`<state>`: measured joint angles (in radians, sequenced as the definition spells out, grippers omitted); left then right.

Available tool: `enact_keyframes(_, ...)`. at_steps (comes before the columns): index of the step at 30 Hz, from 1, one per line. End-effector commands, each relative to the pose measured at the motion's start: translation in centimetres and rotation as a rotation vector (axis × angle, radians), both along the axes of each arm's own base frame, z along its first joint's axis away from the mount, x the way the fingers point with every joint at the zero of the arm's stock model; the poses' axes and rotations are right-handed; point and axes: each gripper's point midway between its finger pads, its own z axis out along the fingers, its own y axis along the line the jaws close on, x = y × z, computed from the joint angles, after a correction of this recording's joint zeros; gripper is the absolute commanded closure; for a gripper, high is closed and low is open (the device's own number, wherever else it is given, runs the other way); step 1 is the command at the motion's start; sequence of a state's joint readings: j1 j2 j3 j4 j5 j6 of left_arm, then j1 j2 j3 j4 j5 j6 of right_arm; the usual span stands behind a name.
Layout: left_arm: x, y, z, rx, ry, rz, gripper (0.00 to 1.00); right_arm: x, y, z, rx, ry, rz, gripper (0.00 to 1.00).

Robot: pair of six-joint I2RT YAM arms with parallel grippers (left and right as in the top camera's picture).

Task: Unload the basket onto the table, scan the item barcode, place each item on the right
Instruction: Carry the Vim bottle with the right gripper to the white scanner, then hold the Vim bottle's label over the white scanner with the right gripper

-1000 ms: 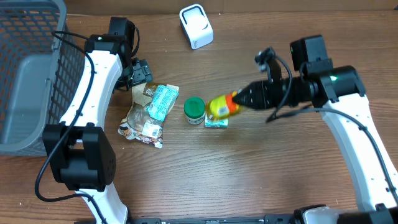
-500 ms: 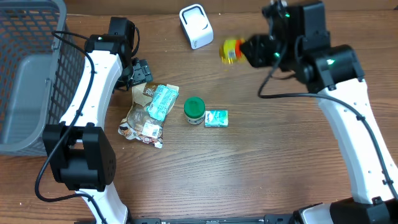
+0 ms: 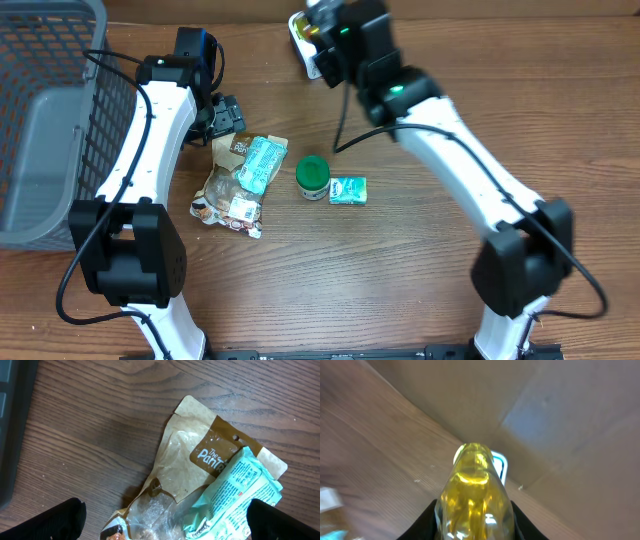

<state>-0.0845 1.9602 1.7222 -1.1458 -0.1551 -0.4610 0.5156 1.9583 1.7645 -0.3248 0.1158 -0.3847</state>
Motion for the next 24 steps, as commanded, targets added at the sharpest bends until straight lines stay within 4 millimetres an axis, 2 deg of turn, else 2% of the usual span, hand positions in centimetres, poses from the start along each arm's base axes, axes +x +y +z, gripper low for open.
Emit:
enact_keyframes(1,0.2,0.2,0.3,0.013,-0.006,-0.009,0.00,1.4,0.0,1.1,-0.285,-0.190,-0.029,0.96)
enact_keyframes(5,0.2,0.2,0.3,0.013,-0.006,-0.008,0.00,3.0,0.1,-0.5,-0.391,-0.247,-0.064,0.96)
enact_keyframes(15,0.2,0.2,0.3,0.013,-0.006,-0.009,0.00,5.6,-0.1,-5.7,-0.463,-0.241,-0.068,0.96)
enact_keyframes(20,0.2,0.2,0.3,0.013,-0.006,-0.008,0.00,6.9,-0.2,-5.7,-0.579,-0.339,-0.075,0.97)
enact_keyframes(24,0.2,0.2,0.3,0.013,-0.006,-0.009,0.00,7.2,0.0,-5.1,-0.572,-0.370,-0.078,0.96)
